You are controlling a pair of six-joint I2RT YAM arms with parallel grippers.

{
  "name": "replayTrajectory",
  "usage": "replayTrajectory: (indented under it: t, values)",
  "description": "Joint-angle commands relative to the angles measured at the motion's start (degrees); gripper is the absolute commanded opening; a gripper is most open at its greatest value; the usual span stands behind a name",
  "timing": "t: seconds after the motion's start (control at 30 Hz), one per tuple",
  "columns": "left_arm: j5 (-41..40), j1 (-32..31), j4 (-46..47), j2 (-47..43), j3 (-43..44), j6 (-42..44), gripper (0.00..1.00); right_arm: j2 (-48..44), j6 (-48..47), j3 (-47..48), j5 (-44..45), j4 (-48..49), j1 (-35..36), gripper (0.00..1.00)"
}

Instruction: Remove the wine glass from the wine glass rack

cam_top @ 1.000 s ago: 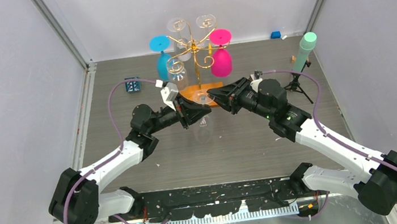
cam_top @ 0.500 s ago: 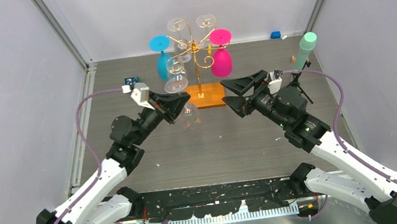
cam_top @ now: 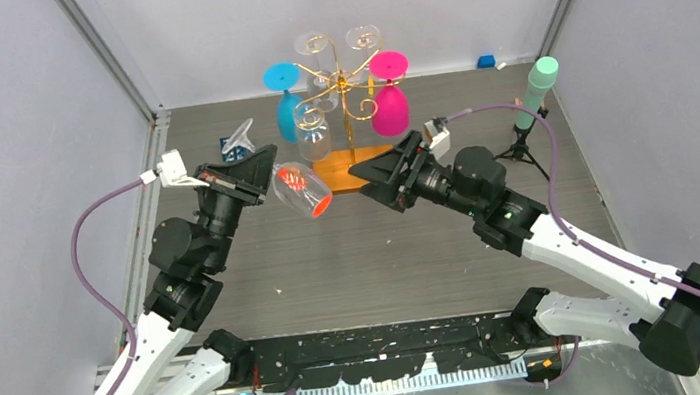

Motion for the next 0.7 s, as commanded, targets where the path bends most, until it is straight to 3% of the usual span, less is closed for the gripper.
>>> replayTrajectory:
  t: [0.0,0.2,0.47,0.67]
  values:
    - [-7.96,-0.15,0.94,0.07,1.77,-10.24,0.0,2.24,-2.88,2.75,-3.97,14.36,5.17,0.84]
    - [-9.8,-0.13,6.14,-0.17,-0.64,-14.93,0.0,5.84,-3.32,3.93,-3.51,22.1,8.95,0.82]
    - [-9.65,-0.11,7.19,-0.92,-1.21,-18.37,0.0,8.27,-1.96,3.35,0.02,29.35,9.71,0.6]
    - [-9.95,-0.15,11.2,-1.36,-3.57,-20.71,0.0,12.48,2.55,4.52,-0.17,37.7,9.93,0.52]
